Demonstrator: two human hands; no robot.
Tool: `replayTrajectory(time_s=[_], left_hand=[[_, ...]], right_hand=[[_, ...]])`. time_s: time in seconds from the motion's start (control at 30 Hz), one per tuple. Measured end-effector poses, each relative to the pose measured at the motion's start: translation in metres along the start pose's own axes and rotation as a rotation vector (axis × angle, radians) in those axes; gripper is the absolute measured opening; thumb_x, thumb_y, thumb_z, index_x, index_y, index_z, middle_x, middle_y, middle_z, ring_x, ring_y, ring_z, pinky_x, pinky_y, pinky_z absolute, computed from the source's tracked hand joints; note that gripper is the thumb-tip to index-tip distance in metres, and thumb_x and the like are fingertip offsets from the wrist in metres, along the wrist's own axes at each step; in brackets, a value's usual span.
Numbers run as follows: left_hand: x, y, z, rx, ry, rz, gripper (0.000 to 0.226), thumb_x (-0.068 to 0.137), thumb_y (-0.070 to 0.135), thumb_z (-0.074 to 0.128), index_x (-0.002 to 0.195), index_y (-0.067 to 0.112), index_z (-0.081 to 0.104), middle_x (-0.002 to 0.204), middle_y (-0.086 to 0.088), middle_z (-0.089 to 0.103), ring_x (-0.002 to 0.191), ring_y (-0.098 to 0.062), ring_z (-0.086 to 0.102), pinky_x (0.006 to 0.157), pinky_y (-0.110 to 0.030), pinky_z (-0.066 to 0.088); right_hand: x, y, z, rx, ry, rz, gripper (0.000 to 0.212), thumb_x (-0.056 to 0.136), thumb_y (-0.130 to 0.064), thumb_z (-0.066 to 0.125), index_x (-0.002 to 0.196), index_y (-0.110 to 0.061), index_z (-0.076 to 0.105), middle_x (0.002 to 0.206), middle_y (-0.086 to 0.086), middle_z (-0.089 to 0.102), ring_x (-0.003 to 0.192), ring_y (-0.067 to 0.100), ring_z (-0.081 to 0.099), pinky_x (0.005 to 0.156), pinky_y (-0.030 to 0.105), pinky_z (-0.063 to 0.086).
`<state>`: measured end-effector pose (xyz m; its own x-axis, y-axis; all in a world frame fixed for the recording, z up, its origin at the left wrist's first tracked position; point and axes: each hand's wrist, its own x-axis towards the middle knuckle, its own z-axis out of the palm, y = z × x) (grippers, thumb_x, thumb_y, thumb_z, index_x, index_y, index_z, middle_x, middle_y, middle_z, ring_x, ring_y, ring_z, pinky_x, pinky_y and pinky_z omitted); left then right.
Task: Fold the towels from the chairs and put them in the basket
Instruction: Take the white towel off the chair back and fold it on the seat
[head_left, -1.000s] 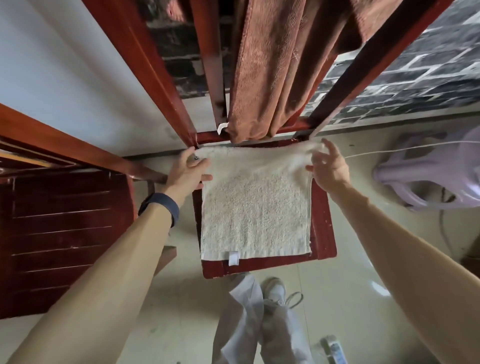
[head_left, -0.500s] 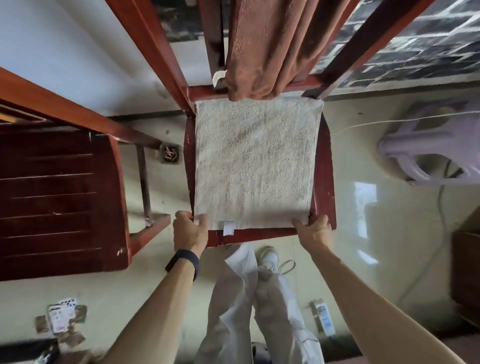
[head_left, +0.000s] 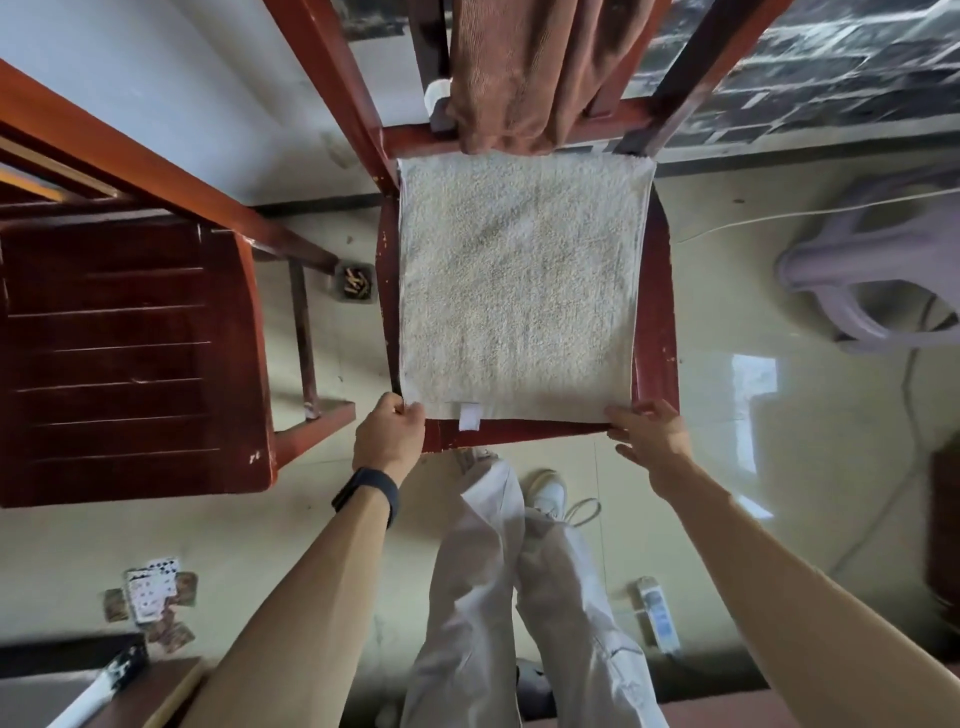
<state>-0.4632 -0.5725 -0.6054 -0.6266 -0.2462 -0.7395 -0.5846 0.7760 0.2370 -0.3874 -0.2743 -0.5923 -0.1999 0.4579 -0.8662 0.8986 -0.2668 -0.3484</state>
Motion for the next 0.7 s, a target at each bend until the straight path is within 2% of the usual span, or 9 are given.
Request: replayTrajectory(time_s=[0.13,0.23,0.27,0.33,0.43,0.5,0.57,0.63,0.7], left_hand=[[-0.016,0.013,-0.017,-0.3,0.03,-0.002,0.018,0.098,0.041,0.048,0.084,0.031,0.052,0.09,-0.001,0.073,0.075,-0.024,0.072,0.063,-0.028,0.051],[-0.019,0.037,-0.045,-0.465,0.082,0.031,0.012,0.096,0.036,0.057,0.086,0.031,0.062,0.093,0.004,0.074,0.071,-0.013,0.072,0.066,-0.026,0.051],[-0.017,0.046,-0.057,-0.568,0.102,0.008,0.007,0.093,0.034,0.062,0.09,0.029,0.066,0.09,0.005,0.075,0.068,-0.01,0.072,0.067,-0.027,0.053],[-0.014,0.065,-0.083,-0.856,0.091,-0.036,0.011,0.09,0.028,0.07,0.099,0.023,0.068,0.088,0.006,0.074,0.065,-0.005,0.071,0.061,-0.024,0.055],[-0.009,0.091,-0.113,-1.125,0.048,0.024,0.016,0.087,0.022,0.073,0.103,0.02,0.068,0.086,0.008,0.073,0.062,-0.005,0.066,0.056,-0.018,0.052],[-0.003,0.096,-0.114,-1.122,0.067,0.062,0.011,0.086,0.019,0.074,0.094,0.022,0.067,0.082,0.009,0.072,0.056,-0.004,0.061,0.05,-0.016,0.046],[0.005,0.088,-0.097,-0.973,0.064,0.022,0.01,0.087,0.018,0.073,0.094,0.023,0.067,0.082,0.007,0.071,0.05,0.0,0.06,0.044,-0.013,0.042],[0.011,0.07,-0.072,-0.815,0.022,-0.085,0.015,0.087,0.018,0.073,0.101,0.017,0.068,0.082,0.003,0.071,0.05,-0.001,0.061,0.041,-0.015,0.042],[0.018,0.05,-0.051,-0.699,-0.03,-0.195,0.023,0.084,0.018,0.074,0.105,0.013,0.071,0.078,0.0,0.071,0.057,-0.008,0.065,0.047,-0.021,0.046]], right_hand=[[-0.013,-0.02,-0.016,0.134,-0.091,0.11,0.024,0.087,-0.012,0.075,0.108,-0.011,0.063,0.084,0.005,0.072,0.074,0.017,0.07,0.074,0.035,0.059],[-0.031,-0.064,-0.023,0.11,-0.144,0.087,0.02,0.089,-0.012,0.071,0.108,-0.006,0.068,0.071,0.003,0.072,0.053,0.01,0.066,0.053,0.025,0.055],[-0.038,-0.083,-0.024,0.13,-0.154,0.029,0.017,0.091,-0.013,0.07,0.107,-0.007,0.069,0.071,0.003,0.071,0.049,0.008,0.064,0.049,0.023,0.052],[-0.058,-0.121,-0.027,0.233,-0.158,-0.146,0.004,0.092,-0.014,0.069,0.096,-0.013,0.069,0.077,0.003,0.07,0.057,0.01,0.066,0.057,0.025,0.053],[-0.091,-0.16,-0.034,0.413,-0.226,-0.426,0.017,0.093,-0.016,0.069,0.077,-0.022,0.069,0.08,0.002,0.069,0.075,0.017,0.065,0.072,0.029,0.056],[-0.092,-0.162,-0.032,0.384,-0.191,-0.495,0.019,0.092,-0.018,0.07,0.074,-0.025,0.071,0.078,0.0,0.069,0.075,0.017,0.065,0.073,0.029,0.058],[-0.072,-0.146,-0.023,0.228,-0.067,-0.455,0.007,0.091,-0.019,0.072,0.084,-0.019,0.073,0.073,0.001,0.066,0.063,0.015,0.061,0.061,0.03,0.055],[-0.043,-0.113,-0.013,0.04,0.05,-0.305,0.01,0.089,-0.02,0.073,0.094,-0.012,0.073,0.068,0.004,0.064,0.049,0.011,0.055,0.045,0.023,0.047],[-0.015,-0.07,-0.007,-0.083,0.071,-0.133,0.015,0.083,-0.023,0.076,0.09,-0.01,0.073,0.067,0.007,0.065,0.05,0.015,0.057,0.041,0.02,0.045]])
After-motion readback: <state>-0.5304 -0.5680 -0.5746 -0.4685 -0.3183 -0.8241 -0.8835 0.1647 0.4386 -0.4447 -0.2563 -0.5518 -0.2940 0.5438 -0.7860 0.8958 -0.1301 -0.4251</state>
